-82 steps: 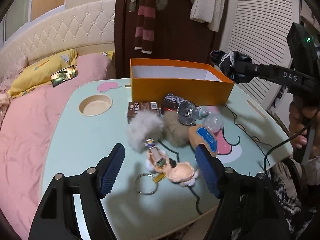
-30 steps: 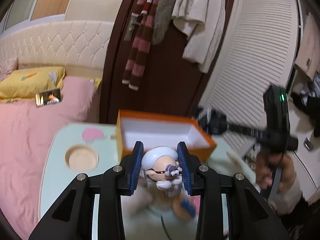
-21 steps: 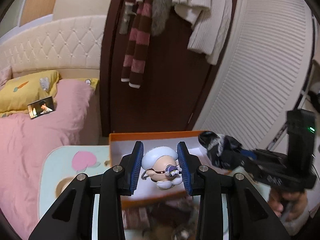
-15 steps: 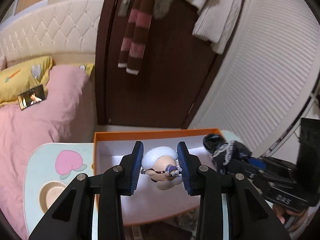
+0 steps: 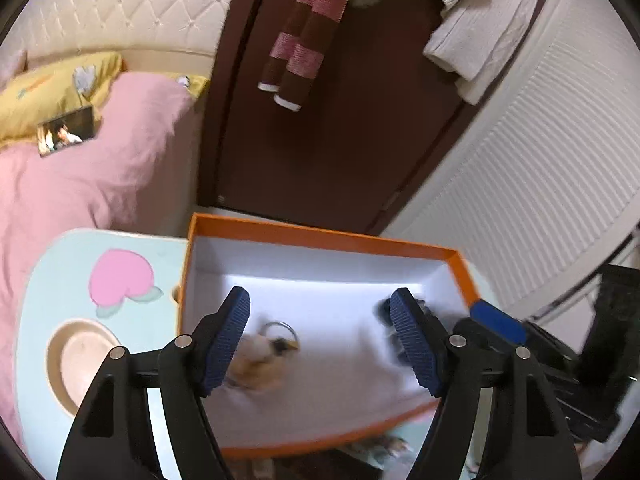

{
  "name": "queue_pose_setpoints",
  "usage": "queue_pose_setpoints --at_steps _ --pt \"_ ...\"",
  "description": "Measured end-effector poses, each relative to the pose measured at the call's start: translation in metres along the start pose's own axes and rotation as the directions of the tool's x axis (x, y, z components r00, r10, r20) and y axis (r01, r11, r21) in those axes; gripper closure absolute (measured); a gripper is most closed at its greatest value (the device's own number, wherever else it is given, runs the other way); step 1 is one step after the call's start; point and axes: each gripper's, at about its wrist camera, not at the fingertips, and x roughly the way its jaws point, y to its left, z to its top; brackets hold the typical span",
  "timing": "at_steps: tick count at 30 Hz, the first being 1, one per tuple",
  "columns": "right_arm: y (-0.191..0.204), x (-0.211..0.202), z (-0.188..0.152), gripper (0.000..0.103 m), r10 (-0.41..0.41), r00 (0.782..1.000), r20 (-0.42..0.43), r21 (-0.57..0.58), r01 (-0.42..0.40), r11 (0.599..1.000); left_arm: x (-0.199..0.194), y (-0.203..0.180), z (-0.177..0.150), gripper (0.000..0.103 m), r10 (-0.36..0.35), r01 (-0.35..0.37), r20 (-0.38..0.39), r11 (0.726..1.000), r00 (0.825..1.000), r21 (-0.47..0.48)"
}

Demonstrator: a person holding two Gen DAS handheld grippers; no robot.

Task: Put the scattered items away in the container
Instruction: 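Withdraw both open tools from the orange box back toward the table items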

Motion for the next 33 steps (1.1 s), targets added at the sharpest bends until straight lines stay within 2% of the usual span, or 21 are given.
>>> queue_pose_setpoints --at_steps 2,6,7,8,11,13,17,19,22,26,33 --pt "0.003 -0.008 0.0 0.037 -0.003 1.0 0.028 -0.013 0.003 1.0 -0.008 -0.001 -0.003 0.03 -0.013 0.013 -0.006 1.0 1.0 -0.002" --pt "0.011 -0.019 0.0 0.037 -0.005 0.999 0.034 -0.037 0.006 0.999 -0.034 -0.006 -0.012 0.029 0.005 -0.006 0.032 0.999 0.999 0.039" --pt "0.013 -0.023 -0.001 0.037 -0.002 0.999 0.039 -0.037 0.003 0.999 -0.042 -0.006 -0.015 0.028 0.007 -0.009 0.042 0.999 0.999 0.048" --pt "0.015 -0.027 -0.003 0.037 -0.001 0.999 0.044 -0.035 0.003 0.999 -0.048 -0.006 -0.018 0.021 0.009 -0.011 0.052 0.999 0.999 0.053" --pt "0.023 -0.038 -0.011 0.037 0.011 0.999 0.049 -0.026 -0.009 1.0 -0.075 -0.001 -0.034 0.021 0.027 -0.032 0.082 0.998 0.996 0.061" --pt "0.03 -0.045 -0.021 0.037 0.026 0.999 0.041 -0.024 -0.025 0.999 -0.088 0.004 -0.046 0.021 0.052 -0.058 0.086 0.996 0.995 0.067" --pt "0.049 -0.055 -0.047 0.037 0.038 0.999 0.009 -0.057 -0.038 0.998 -0.104 0.015 -0.084 0.021 0.157 -0.162 0.068 0.984 0.985 0.074" --pt "0.057 -0.06 -0.062 0.037 0.034 0.999 -0.008 -0.081 -0.034 0.996 -0.108 0.021 -0.105 0.021 0.18 -0.183 0.064 0.982 0.982 0.047" --pt "0.067 -0.062 -0.083 0.037 0.005 0.999 -0.036 -0.128 -0.009 0.992 -0.103 0.03 -0.137 0.021 0.167 -0.167 0.012 0.986 0.986 0.002" --pt "0.074 -0.06 -0.108 0.034 -0.055 0.994 -0.097 -0.179 0.037 0.983 -0.093 0.034 -0.16 0.021 0.195 -0.195 -0.033 0.981 0.98 -0.009" --pt "0.066 -0.054 -0.134 0.03 -0.082 0.985 -0.151 -0.159 0.057 0.986 -0.087 0.028 -0.173 0.02 0.298 -0.301 0.049 0.951 0.953 0.069"
